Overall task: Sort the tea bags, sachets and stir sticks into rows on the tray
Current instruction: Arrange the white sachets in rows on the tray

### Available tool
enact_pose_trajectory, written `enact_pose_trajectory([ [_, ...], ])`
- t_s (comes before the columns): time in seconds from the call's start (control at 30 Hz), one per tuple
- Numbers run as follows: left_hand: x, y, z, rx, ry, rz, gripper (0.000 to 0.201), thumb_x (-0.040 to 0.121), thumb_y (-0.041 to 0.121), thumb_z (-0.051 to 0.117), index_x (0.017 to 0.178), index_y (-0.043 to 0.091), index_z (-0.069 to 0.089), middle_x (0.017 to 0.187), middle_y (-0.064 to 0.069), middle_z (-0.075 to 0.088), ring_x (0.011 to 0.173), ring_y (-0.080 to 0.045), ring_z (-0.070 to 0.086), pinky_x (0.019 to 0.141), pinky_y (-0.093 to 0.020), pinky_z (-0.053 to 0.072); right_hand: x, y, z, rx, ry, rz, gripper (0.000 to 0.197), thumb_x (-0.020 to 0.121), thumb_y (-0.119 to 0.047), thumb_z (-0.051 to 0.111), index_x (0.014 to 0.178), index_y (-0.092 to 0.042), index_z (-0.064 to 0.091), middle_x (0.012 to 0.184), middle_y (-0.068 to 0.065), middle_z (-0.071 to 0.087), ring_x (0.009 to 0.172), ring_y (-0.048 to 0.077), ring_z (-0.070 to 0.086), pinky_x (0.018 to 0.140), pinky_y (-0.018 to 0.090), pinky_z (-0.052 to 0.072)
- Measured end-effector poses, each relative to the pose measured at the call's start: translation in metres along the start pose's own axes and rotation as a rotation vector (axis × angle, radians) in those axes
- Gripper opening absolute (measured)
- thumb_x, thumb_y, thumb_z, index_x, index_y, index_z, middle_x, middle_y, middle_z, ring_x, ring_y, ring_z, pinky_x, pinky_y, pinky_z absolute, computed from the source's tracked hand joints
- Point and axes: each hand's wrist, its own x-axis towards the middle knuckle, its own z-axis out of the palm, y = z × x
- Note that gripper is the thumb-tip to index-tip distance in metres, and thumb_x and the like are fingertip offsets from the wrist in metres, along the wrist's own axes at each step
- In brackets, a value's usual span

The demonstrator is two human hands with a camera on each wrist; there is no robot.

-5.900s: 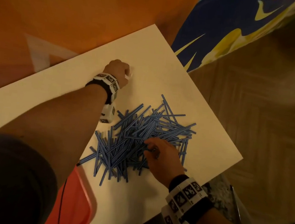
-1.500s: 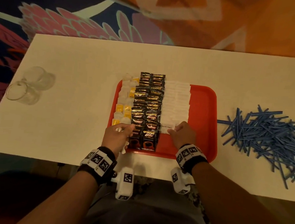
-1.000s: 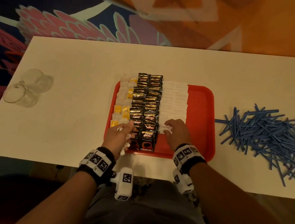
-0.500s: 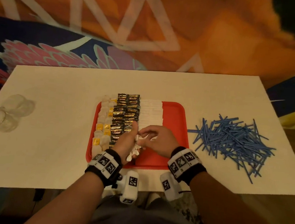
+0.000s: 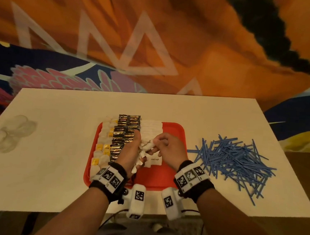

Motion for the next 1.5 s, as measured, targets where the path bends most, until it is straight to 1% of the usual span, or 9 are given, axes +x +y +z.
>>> enact_pose_trajectory([
  [0.17,0.001,0.001,-0.003,0.060,0.101,0.178,0.033,0.091,0.043,0.066,0.089,0.010,0.070,0.060,-0.005,0.048,0.043,-0.013,0.040,0.040,-0.021,0.032,0.001,0.000,-0.002,0.016,0.069,0.019,0.014,0.096,-0.021,0.057,0.084,-0.026,0.058,0.067,-0.002,0.071,0.070,0.019,0.071,0.067,0.041,0.056],
  [0.33,0.004,0.006,-0.004,0.106,0.184,0.267,0.007,0.092,0.019,0.069,0.092,0.014,0.073,0.081,-0.002,0.064,0.053,-0.010,0.052,0.046,-0.024,0.045,-0.003,0.004,-0.002,0.201,0.053,0.099,0.006,0.095,-0.017,0.061,0.090,-0.015,0.058,0.084,0.004,0.072,0.072,0.013,0.071,0.060,0.029,0.052],
  [0.5,0.006,0.009,-0.008,0.293,0.143,0.371,0.006,0.091,0.021,0.071,0.088,0.017,0.074,0.088,0.001,0.069,0.077,-0.012,0.062,0.067,-0.027,0.050,0.004,0.006,-0.001,0.326,-0.059,0.153,0.035,0.083,-0.019,0.077,0.112,-0.005,0.064,0.106,0.013,0.068,0.076,0.014,0.066,0.058,0.023,0.050],
  [0.7,0.005,-0.001,-0.012,0.253,0.075,0.304,0.015,0.089,0.026,0.074,0.076,0.018,0.070,0.063,0.005,0.061,0.055,-0.011,0.052,0.050,-0.026,0.042,0.006,0.008,0.002,0.450,0.029,0.197,0.011,0.085,-0.014,0.075,0.091,-0.012,0.067,0.087,0.011,0.066,0.076,0.020,0.061,0.055,0.028,0.050],
  [0.9,0.011,-0.012,-0.016,0.283,0.100,0.327,0.013,0.087,0.022,0.076,0.082,0.011,0.073,0.061,0.009,0.061,0.055,-0.008,0.054,0.051,-0.022,0.045,0.007,0.019,0.009,0.566,0.023,0.326,0.021,0.091,-0.033,0.067,0.091,-0.012,0.068,0.103,0.013,0.065,0.091,0.026,0.061,0.056,0.029,0.050],
  [1.07,0.018,-0.020,-0.023,0.231,0.175,0.271,0.021,0.088,0.030,0.074,0.069,0.023,0.069,0.057,0.014,0.059,0.057,-0.010,0.053,0.057,-0.029,0.045,0.001,0.026,0.008,0.387,-0.031,0.275,0.014,0.084,-0.012,0.075,0.091,-0.009,0.063,0.081,0.008,0.069,0.065,0.015,0.067,0.050,0.021,0.049],
  [1.2,0.025,-0.029,-0.025,0.236,0.272,0.246,0.023,0.090,0.035,0.071,0.076,0.017,0.074,0.067,-0.001,0.067,0.061,-0.014,0.058,0.064,-0.033,0.051,0.002,0.038,0.013,0.318,-0.025,0.272,0.015,0.082,-0.009,0.076,0.086,-0.011,0.062,0.077,0.007,0.070,0.062,0.013,0.067,0.049,0.018,0.048],
  [1.3,0.029,-0.034,-0.028,0.204,0.362,0.208,0.026,0.095,0.030,0.066,0.081,0.009,0.072,0.065,-0.001,0.065,0.048,-0.004,0.055,0.047,-0.021,0.046,0.007,0.055,0.014,0.290,0.028,0.313,0.016,0.083,-0.011,0.076,0.094,-0.008,0.064,0.079,0.008,0.070,0.060,0.009,0.066,0.051,0.020,0.048],
  [1.5,0.036,-0.053,-0.051,0.207,0.380,0.078,0.029,0.093,0.039,0.066,0.083,0.012,0.072,0.063,0.006,0.064,0.051,-0.012,0.050,0.047,-0.025,0.039,0.014,0.097,-0.008,-0.125,0.079,0.363,0.024,0.087,-0.028,0.072,0.108,-0.016,0.068,0.095,-0.003,0.069,0.086,0.011,0.062,0.070,0.019,0.045],
])
